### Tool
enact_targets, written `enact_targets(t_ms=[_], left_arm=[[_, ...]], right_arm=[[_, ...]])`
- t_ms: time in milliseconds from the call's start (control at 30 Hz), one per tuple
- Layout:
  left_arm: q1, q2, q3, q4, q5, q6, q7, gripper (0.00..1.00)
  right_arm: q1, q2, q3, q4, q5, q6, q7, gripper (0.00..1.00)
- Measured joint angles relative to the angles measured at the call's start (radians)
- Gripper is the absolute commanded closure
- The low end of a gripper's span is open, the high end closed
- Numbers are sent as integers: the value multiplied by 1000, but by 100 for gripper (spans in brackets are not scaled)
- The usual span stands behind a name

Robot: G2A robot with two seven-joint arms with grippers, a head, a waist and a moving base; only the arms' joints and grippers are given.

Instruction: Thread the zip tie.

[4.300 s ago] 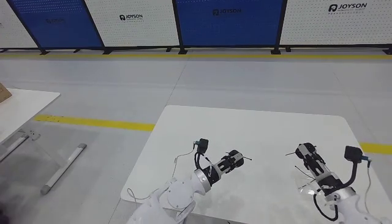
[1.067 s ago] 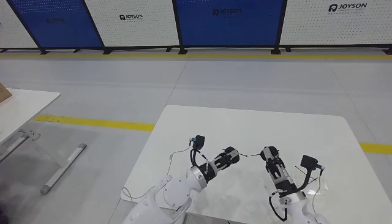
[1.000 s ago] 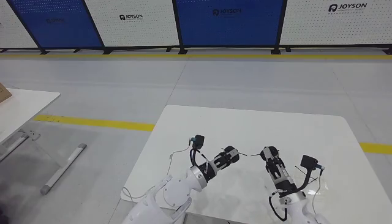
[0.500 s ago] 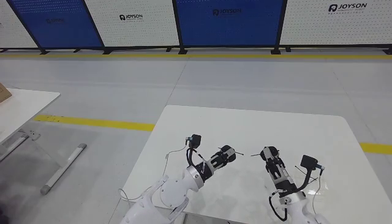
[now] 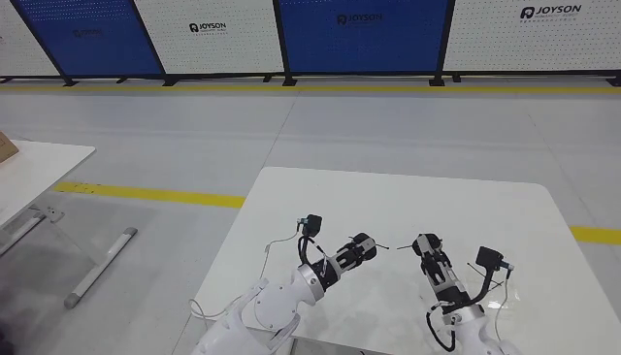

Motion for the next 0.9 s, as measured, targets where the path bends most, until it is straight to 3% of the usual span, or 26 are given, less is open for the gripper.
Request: enact_targets(t_ms=[433, 900], left_arm=[[0, 0, 0, 0, 0, 0, 0, 100], [0, 0, 0, 0, 0, 0, 0, 100]], right_arm=[[-12, -6, -1, -6, -13, 5, -14, 100], [27, -28, -29, 22, -32, 22, 0, 100]])
